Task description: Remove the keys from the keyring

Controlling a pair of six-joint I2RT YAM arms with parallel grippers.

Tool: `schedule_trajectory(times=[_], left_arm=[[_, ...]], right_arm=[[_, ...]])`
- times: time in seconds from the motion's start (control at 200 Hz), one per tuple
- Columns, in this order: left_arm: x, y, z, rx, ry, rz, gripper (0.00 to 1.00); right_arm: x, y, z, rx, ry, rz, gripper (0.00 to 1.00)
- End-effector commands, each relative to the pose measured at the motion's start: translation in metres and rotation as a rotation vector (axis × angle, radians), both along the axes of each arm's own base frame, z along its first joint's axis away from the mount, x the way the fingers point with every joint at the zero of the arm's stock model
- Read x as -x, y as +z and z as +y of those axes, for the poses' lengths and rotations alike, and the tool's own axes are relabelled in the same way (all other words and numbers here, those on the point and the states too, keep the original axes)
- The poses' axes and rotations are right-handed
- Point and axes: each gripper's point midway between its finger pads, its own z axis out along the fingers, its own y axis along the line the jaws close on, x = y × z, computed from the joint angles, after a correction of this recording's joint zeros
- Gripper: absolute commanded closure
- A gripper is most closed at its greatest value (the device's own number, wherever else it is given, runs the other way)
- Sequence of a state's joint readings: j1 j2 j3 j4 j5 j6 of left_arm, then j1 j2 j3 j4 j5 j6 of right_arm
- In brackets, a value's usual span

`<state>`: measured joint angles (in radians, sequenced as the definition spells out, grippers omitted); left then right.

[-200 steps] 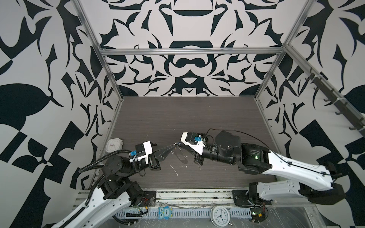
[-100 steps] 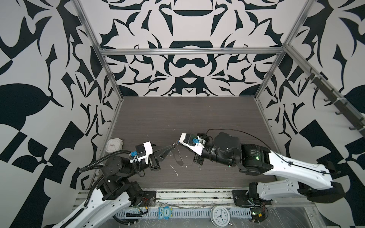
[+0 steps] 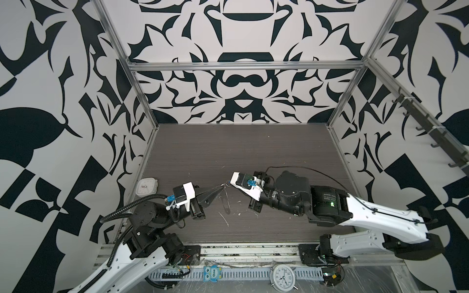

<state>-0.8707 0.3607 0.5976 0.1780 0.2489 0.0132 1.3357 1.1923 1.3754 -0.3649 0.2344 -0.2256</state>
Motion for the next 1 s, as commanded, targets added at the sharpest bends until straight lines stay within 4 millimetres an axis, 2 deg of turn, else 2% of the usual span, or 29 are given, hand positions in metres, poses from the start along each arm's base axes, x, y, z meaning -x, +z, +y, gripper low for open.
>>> schedule_trajectory(times=[0.0,0.21,0.42,0.64,0.995], left_arm=[[0.007,0.02,0.01,0.045,0.013,-0.052,1.0],[0.006,0.02,0.01,0.038,0.017,-0.056,1.0],[0.005,0.021,0.011,0.04,0.025,-0.059,1.0],[0.003,0.022,0.012,0.049,0.044,-0.062,1.0],[-0.001,0.019,0.014,0.042,0.067,-0.052,1.0]], right_arm=[[-0.007,0.031,-0.014,-0.057,-0.058,-0.015,1.0],[0.001,0.028,-0.008,-0.015,-0.021,0.07,1.0],[0.001,0.028,-0.012,0.014,-0.04,0.11,1.0],[0.0,0.019,-0.008,0.051,-0.053,0.147,1.0],[-0.006,0.029,-0.013,0.051,-0.094,0.141,1.0]])
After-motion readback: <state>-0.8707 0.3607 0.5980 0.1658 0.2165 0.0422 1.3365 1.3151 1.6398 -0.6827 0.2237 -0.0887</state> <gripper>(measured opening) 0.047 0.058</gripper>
